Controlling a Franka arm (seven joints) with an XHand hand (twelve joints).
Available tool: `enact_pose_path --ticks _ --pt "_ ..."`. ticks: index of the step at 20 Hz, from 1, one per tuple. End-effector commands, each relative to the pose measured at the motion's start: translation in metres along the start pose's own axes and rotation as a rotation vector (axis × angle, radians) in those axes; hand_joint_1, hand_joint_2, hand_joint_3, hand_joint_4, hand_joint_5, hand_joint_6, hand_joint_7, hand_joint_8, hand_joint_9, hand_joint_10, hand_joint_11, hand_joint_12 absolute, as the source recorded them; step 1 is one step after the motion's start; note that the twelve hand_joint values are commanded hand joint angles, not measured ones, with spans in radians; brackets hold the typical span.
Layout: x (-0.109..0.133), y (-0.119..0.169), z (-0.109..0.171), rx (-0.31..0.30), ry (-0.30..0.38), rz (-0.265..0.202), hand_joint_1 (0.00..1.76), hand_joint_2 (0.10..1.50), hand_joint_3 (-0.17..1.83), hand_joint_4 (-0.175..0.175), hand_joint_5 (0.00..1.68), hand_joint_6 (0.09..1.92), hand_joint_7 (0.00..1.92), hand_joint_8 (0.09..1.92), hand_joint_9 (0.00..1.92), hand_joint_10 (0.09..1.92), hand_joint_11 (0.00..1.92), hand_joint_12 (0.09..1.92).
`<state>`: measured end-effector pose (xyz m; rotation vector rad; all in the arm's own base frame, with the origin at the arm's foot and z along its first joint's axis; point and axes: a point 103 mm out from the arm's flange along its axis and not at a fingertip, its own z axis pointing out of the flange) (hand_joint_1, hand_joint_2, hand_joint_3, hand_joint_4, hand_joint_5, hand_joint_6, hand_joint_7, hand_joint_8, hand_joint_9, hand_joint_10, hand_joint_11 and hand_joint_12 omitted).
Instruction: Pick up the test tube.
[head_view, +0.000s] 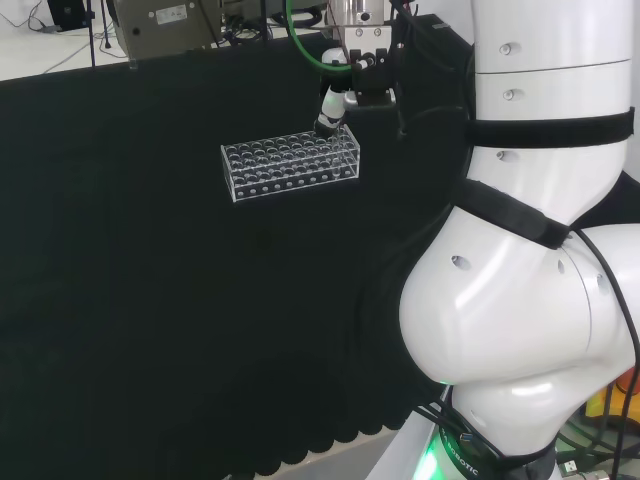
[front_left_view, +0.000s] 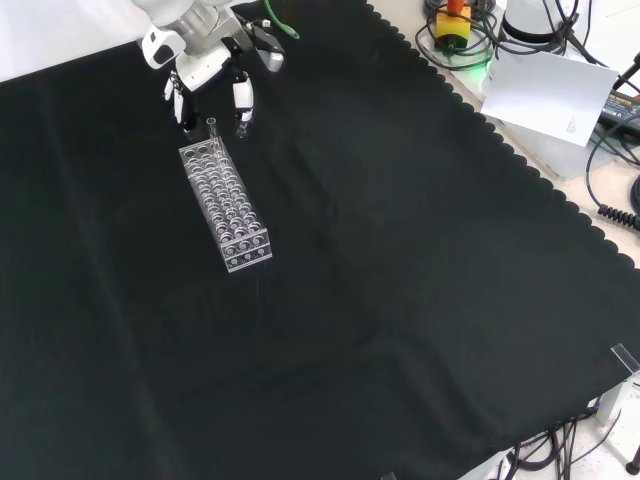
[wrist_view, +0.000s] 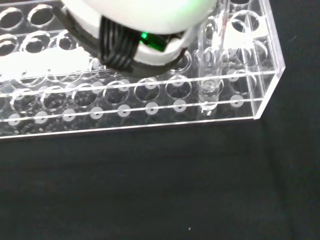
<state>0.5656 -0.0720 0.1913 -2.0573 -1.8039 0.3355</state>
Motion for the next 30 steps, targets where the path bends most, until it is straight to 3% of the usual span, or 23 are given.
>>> enact_pose_path --ticks 1,4,8,11,14,17,20,23,24,27,30 --pt "-0.003 0.003 0.002 -0.010 -0.028 0.007 1.18 0.57 0.87 -0.143 0.83 0.70 1.13 0.74 0.98 0.57 0.55 1.32" --pt "-0.007 0.004 0.001 -0.010 -0.040 0.014 1.19 0.57 0.87 -0.148 0.88 0.69 1.17 0.73 1.02 0.55 0.57 1.31" --pt "-0.008 0.004 0.000 -0.015 -0.042 0.022 1.38 0.67 0.66 -0.165 0.91 0.68 1.21 0.79 1.05 0.53 0.60 1.30" --pt "-0.009 0.006 0.001 -0.021 -0.016 0.019 1.40 0.66 0.67 -0.173 0.95 0.67 1.24 0.77 1.08 0.53 0.61 1.29" --pt "-0.010 0.008 0.000 -0.017 0.008 0.010 1.30 0.94 0.23 -0.175 1.04 0.83 1.13 0.84 1.11 0.52 0.63 1.28" --pt "-0.007 0.010 0.000 -0.010 0.016 0.001 1.18 1.03 0.07 -0.138 1.07 0.85 1.25 0.76 1.13 0.51 0.63 1.28" --pt "-0.002 0.012 0.001 -0.008 0.014 -0.005 1.16 0.96 0.05 -0.158 1.00 0.68 1.29 0.70 1.15 0.48 0.64 1.26" --pt "0.003 0.014 0.000 -0.021 0.006 -0.007 1.16 0.70 0.57 -0.168 1.01 0.61 1.31 0.68 1.16 0.46 0.64 1.27" --pt "0.004 0.014 -0.001 -0.028 0.001 -0.005 1.17 0.71 0.58 -0.172 1.06 0.68 1.34 0.68 1.18 0.47 0.65 1.27" --pt "0.006 0.015 -0.004 -0.050 -0.025 -0.003 1.28 0.69 0.61 -0.175 1.21 0.68 1.30 0.69 1.31 0.49 0.74 1.22" --pt "0.007 0.014 -0.006 -0.063 -0.036 0.001 1.39 0.87 0.24 -0.175 1.23 0.44 1.28 0.86 1.27 0.45 0.89 1.12"
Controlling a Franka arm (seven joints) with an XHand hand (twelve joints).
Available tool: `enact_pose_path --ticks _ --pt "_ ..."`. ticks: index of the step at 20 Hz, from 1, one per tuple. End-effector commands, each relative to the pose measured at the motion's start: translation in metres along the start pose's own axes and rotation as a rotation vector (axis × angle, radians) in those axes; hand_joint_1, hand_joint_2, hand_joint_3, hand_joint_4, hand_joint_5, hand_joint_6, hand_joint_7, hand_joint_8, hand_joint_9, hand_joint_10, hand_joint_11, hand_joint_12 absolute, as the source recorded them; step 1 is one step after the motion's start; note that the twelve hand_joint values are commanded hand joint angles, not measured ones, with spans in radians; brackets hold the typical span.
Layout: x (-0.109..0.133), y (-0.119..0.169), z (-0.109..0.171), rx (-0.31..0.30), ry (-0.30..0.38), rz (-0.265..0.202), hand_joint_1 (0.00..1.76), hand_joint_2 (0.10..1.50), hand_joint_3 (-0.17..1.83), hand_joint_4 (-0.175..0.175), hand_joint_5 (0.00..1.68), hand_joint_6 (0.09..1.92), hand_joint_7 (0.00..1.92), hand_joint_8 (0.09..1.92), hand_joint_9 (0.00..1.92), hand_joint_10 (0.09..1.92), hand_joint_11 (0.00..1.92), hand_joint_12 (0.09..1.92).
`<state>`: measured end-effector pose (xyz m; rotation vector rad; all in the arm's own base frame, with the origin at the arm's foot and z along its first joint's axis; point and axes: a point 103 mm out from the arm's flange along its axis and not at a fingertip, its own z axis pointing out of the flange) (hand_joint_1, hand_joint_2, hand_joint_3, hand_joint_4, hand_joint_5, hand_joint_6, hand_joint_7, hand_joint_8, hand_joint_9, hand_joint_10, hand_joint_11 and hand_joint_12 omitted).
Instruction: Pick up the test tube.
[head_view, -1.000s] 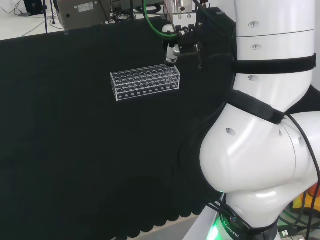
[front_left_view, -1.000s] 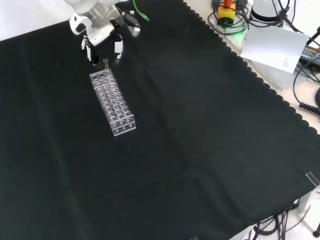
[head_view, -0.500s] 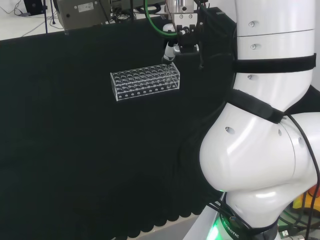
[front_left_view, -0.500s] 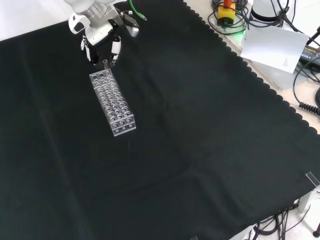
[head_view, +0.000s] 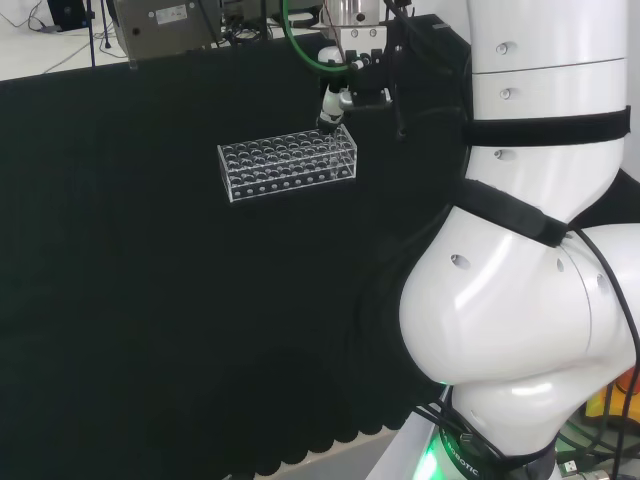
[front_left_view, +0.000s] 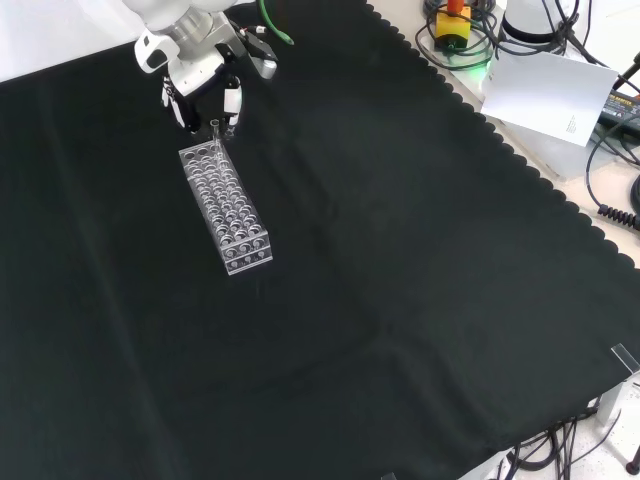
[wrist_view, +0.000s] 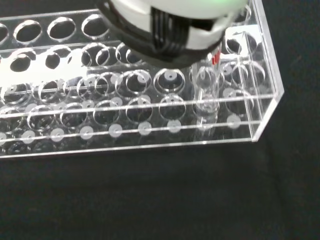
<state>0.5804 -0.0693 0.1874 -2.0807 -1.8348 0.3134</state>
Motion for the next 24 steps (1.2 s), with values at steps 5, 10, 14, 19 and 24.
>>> enact_pose_path --ticks 5,10,14,19,24 --pt "0.002 -0.001 -0.008 -0.041 -0.019 0.011 1.43 0.65 0.60 -0.175 1.30 0.54 1.36 0.79 1.46 0.09 1.13 0.92" --pt "0.000 -0.001 -0.013 -0.029 -0.005 0.009 1.43 0.66 0.58 -0.175 1.30 0.45 1.38 0.77 1.50 0.09 1.18 0.87" --pt "0.000 -0.002 -0.019 -0.035 0.023 0.008 1.43 0.67 0.54 -0.175 1.30 0.38 1.39 0.75 1.51 0.09 1.19 0.85" --pt "0.003 -0.004 -0.030 -0.036 0.038 -0.006 1.43 0.67 0.54 -0.175 1.31 0.36 1.40 0.73 1.51 0.09 1.20 0.84" --pt "0.006 -0.005 -0.043 -0.040 0.038 -0.019 1.43 0.67 0.55 -0.175 1.32 0.33 1.41 0.71 1.52 0.09 1.20 0.84"
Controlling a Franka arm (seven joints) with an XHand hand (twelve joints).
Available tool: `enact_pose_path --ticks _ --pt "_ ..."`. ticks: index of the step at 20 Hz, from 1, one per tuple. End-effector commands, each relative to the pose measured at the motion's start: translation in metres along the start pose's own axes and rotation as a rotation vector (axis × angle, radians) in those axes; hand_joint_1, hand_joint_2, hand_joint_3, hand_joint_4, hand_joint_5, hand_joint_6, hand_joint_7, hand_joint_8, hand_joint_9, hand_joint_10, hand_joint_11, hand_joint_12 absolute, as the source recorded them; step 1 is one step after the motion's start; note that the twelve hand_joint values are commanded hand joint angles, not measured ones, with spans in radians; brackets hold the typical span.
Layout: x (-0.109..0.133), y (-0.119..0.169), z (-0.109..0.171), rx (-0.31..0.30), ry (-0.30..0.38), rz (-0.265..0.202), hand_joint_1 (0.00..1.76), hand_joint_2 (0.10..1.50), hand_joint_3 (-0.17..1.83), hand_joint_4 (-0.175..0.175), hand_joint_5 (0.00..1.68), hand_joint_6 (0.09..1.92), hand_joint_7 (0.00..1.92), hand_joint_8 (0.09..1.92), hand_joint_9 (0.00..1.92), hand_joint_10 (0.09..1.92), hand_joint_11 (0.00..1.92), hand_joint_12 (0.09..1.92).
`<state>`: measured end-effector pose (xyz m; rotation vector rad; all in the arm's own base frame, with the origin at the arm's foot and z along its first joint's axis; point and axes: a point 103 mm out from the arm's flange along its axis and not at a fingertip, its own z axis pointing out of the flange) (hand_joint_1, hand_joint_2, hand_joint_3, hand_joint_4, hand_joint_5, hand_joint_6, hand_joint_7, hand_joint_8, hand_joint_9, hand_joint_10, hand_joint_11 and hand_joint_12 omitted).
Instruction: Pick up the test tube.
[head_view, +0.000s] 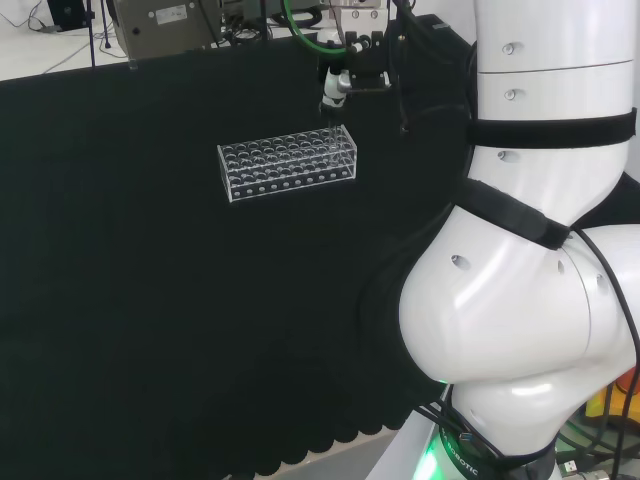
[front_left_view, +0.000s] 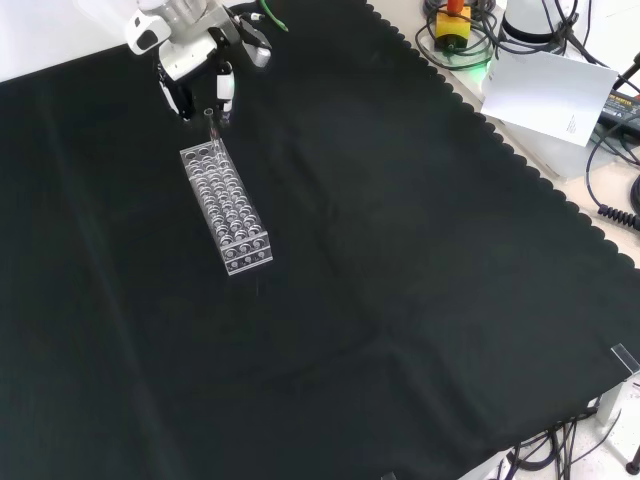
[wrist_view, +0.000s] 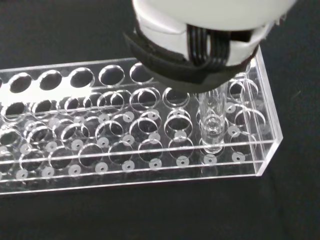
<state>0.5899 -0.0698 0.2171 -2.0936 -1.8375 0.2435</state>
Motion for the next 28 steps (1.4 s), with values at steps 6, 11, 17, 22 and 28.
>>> enact_pose_path --ticks 6,11,17,22,28 --pt "0.011 -0.003 -0.038 0.018 0.011 -0.028 1.44 0.66 0.55 -0.175 1.33 0.33 1.41 0.70 1.52 0.09 1.20 0.84" --pt "0.012 -0.016 -0.062 -0.002 0.010 -0.054 1.44 0.66 0.56 -0.175 1.33 0.32 1.42 0.69 1.52 0.09 1.20 0.84" --pt "0.010 -0.029 -0.079 -0.022 0.024 -0.051 1.44 0.66 0.56 -0.175 1.33 0.32 1.42 0.69 1.52 0.09 1.20 0.84" --pt "0.010 -0.040 -0.095 -0.042 0.035 -0.057 1.44 0.65 0.56 -0.175 1.34 0.31 1.42 0.68 1.52 0.09 1.20 0.84" --pt "0.015 -0.055 -0.114 -0.059 0.026 -0.079 1.44 0.65 0.57 -0.175 1.34 0.31 1.43 0.68 1.52 0.09 1.20 0.84"
